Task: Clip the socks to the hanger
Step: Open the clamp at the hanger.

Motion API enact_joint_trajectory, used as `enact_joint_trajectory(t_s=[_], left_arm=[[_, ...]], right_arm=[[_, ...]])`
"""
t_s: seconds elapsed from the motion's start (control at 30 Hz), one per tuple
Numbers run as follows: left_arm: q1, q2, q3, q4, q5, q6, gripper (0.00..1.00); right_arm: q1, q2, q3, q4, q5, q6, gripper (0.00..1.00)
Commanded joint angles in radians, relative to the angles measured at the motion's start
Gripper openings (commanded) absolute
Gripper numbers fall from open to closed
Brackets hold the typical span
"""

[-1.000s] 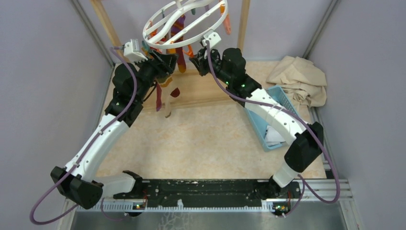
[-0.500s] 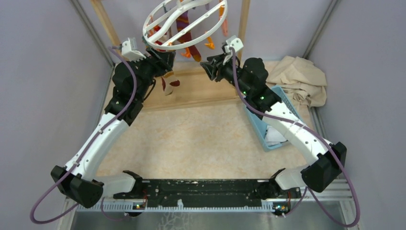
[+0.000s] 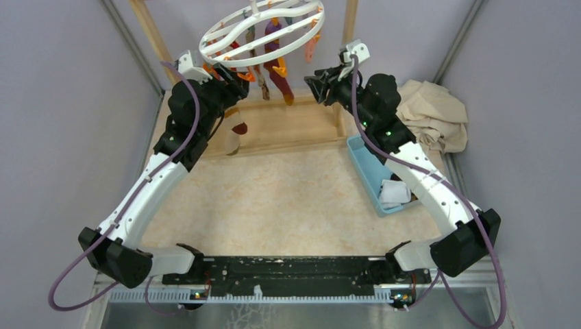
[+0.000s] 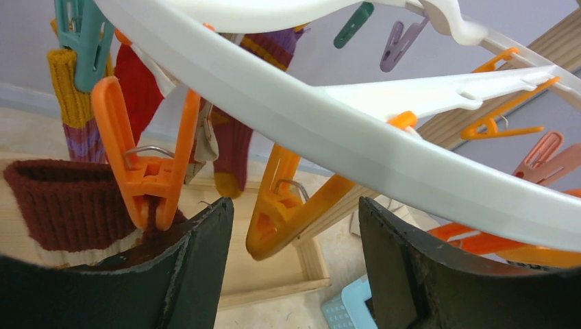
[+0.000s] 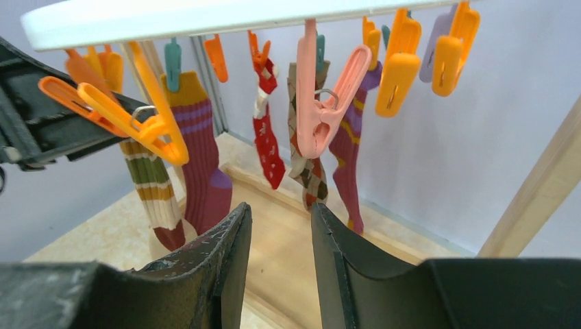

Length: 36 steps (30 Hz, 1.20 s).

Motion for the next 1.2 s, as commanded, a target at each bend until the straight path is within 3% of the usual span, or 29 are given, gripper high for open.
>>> enact_joint_trajectory(t_s=[0.0,0.73,1.17], left_arm=[[0.013,0.008,0.036,-0.022,-0.019,-0.012,0.73],[0.028,-0.056,0.01,-0.071,-0.063,0.011,0.76],[0.101,-0.032,0.048,-0.179,-0.066,-0.041,0.76]], right_arm=[[-0.003,0.002,0.075,0.045,-0.053,0.031,0.38],[-0.001,0.05,0.057,0.181,-0.213,0.12,0.4],[0.118,0.053,0.016,0.234,-0.223,0.099,0.4]])
